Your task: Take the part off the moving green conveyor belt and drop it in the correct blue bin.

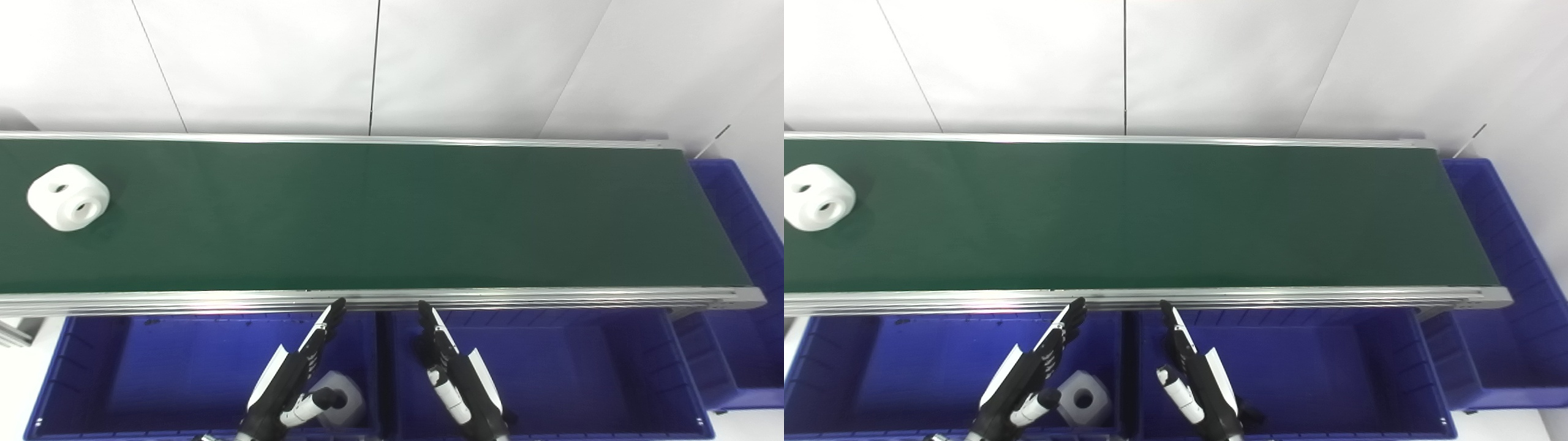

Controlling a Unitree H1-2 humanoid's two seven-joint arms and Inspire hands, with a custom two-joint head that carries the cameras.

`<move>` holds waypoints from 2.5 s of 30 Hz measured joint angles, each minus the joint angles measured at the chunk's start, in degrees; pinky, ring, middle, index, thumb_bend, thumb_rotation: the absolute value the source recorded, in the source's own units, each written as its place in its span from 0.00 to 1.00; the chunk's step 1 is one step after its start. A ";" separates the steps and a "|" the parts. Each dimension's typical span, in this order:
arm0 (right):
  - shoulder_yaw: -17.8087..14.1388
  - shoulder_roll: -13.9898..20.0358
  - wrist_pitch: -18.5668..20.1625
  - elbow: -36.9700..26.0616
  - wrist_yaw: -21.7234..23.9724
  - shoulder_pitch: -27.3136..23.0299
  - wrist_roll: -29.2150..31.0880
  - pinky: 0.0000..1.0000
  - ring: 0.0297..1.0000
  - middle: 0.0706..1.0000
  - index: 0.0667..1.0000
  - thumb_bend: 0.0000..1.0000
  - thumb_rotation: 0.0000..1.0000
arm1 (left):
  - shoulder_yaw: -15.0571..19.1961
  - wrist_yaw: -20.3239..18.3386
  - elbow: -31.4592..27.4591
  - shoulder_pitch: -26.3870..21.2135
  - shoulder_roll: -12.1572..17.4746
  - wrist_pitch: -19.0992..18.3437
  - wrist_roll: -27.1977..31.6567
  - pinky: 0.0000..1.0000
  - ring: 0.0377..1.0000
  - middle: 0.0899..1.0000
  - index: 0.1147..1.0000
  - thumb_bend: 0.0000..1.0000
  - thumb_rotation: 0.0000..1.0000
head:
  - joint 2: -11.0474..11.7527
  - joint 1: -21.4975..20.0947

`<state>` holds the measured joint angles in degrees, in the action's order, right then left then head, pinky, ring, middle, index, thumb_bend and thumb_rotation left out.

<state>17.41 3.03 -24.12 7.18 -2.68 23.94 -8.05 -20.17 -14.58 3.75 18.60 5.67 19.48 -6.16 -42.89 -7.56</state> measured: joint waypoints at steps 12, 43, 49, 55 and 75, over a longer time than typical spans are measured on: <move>3.48 3.61 0.00 -1.20 -0.16 -0.06 -2.09 1.00 1.00 1.00 1.00 0.91 1.00 | 0.31 0.55 -0.97 0.92 -0.77 -0.02 1.49 1.00 1.00 1.00 1.00 0.94 0.95 | 0.17 1.14; 8.03 5.94 -0.11 7.31 -4.61 -3.60 0.48 0.95 0.97 1.00 1.00 0.89 1.00 | -0.04 0.78 9.82 -0.44 -1.69 5.02 2.45 0.98 1.00 1.00 1.00 0.95 0.89 | 15.38 6.50; 8.95 6.85 -0.11 9.10 -7.28 -5.64 0.80 0.94 0.97 1.00 1.00 0.91 1.00 | -0.93 2.93 12.58 -2.59 -2.29 5.26 0.61 0.90 0.97 0.97 0.98 0.95 0.90 | 16.87 10.37; 9.53 8.41 -0.11 9.56 -7.92 -5.70 1.04 0.94 0.98 1.00 1.00 0.90 1.00 | -1.98 4.26 13.88 -3.17 -2.36 5.31 -0.43 0.89 0.95 0.94 0.95 0.95 0.89 | 19.16 14.23; 9.06 9.75 -0.11 10.46 -5.64 -6.27 4.25 0.95 1.00 1.00 1.00 0.87 0.99 | -8.43 9.90 9.49 -4.01 -0.41 5.32 -3.23 0.84 0.89 0.90 0.89 0.93 0.84 | 19.87 20.65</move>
<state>26.47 12.78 -24.23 17.63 -8.33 17.67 -3.80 -28.60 -4.68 13.24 14.58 5.25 24.79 -9.40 -23.03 13.09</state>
